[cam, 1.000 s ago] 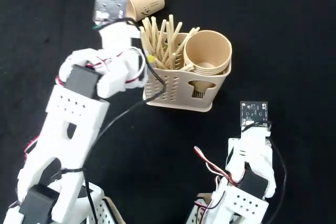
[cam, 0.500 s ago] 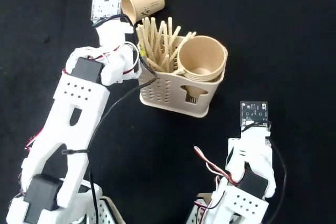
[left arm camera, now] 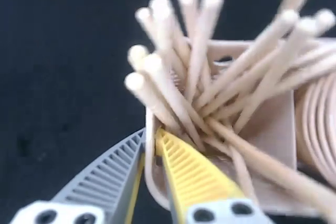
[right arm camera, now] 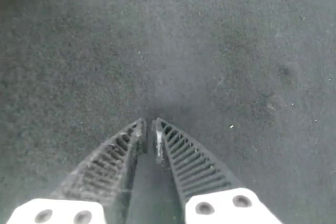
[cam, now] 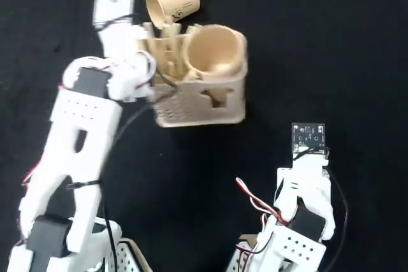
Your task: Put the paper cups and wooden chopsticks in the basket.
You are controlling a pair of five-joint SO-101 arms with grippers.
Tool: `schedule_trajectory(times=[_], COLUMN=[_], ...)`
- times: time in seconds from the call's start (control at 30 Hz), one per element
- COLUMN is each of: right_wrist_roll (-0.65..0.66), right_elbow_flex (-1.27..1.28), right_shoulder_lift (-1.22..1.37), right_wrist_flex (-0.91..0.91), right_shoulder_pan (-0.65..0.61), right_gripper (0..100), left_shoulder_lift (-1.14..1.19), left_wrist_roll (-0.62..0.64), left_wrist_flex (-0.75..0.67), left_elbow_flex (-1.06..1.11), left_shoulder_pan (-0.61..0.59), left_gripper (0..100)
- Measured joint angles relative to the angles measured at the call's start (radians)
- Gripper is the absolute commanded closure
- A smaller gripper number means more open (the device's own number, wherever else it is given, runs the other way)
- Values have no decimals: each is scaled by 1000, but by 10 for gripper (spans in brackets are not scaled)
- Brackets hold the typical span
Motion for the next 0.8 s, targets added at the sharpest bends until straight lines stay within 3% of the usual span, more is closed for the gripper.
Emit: schedule_trajectory(times=[0.2, 0.43, 0.67, 0.8], right_wrist_roll=[0, 0, 0, 0], right_elbow_flex=[0, 0, 0, 0], right_shoulder_lift=[0, 0, 0, 0], right_wrist_flex=[0, 0, 0, 0], right_shoulder_pan=[0, 0, 0, 0], right_gripper=[962, 962, 962, 962], left_shoulder_lift=[-101, -140, -140, -140], left_wrist_roll=[-5, -75, -110, -135], left_wrist_flex=[158, 328, 354, 358], left_elbow_flex=[-74, -184, -184, -153], left_shoulder_pan=[-186, -245, -479, -526], left_gripper=[971, 971, 971, 970])
